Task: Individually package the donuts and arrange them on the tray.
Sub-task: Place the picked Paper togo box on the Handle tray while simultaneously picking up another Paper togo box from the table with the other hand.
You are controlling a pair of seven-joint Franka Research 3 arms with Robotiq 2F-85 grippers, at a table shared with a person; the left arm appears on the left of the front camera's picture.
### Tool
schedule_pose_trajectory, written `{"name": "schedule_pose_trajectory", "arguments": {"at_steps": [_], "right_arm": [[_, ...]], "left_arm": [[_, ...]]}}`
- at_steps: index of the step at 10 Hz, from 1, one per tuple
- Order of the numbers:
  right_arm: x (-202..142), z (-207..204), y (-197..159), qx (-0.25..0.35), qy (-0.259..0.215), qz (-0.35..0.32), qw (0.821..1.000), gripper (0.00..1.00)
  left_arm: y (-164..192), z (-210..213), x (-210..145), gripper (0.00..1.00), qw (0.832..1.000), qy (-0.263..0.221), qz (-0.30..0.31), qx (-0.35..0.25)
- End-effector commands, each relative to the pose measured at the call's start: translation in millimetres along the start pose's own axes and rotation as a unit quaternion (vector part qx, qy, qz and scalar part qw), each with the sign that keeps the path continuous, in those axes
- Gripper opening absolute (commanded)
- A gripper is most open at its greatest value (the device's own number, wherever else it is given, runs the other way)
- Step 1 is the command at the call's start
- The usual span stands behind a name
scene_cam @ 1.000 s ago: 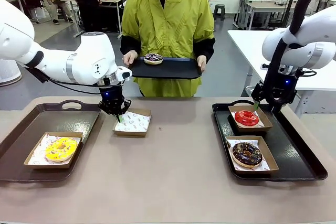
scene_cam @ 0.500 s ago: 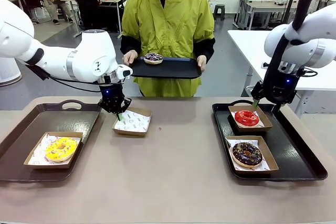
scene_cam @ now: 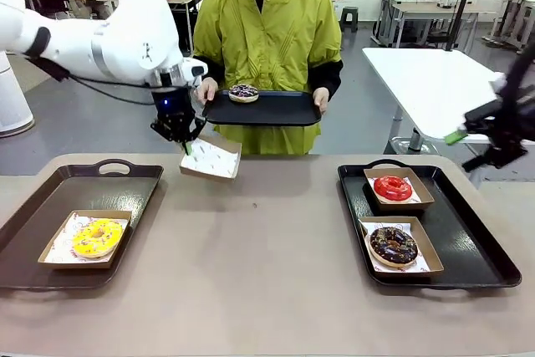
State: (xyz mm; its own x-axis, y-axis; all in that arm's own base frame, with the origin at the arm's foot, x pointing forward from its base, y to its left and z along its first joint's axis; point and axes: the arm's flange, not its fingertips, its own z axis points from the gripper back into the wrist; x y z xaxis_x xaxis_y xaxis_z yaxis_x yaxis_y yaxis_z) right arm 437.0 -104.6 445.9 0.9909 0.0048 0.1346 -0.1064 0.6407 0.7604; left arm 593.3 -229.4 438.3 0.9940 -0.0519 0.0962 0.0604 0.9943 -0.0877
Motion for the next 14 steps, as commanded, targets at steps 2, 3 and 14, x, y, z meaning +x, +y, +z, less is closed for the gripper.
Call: {"name": "schedule_pose_trajectory", "arguments": {"at_steps": [2,3,14], "right_arm": [[-73,20,-25,0.076,-0.062,0.015,0.995,1.0],[-91,26,-37,0.103,-0.089,0.01,0.991,1.0],[-113,39,-69,0.142,-0.124,-0.019,0.982,1.0]], "left_arm": [[-8,37,31,0.0,0.999,-0.015,0.039,0.003],[-11,45,39,0.0,0.999,-0.018,0.041,0.002],[-10,49,46,0.0,0.999,-0.017,0.041,-0.01]]}}
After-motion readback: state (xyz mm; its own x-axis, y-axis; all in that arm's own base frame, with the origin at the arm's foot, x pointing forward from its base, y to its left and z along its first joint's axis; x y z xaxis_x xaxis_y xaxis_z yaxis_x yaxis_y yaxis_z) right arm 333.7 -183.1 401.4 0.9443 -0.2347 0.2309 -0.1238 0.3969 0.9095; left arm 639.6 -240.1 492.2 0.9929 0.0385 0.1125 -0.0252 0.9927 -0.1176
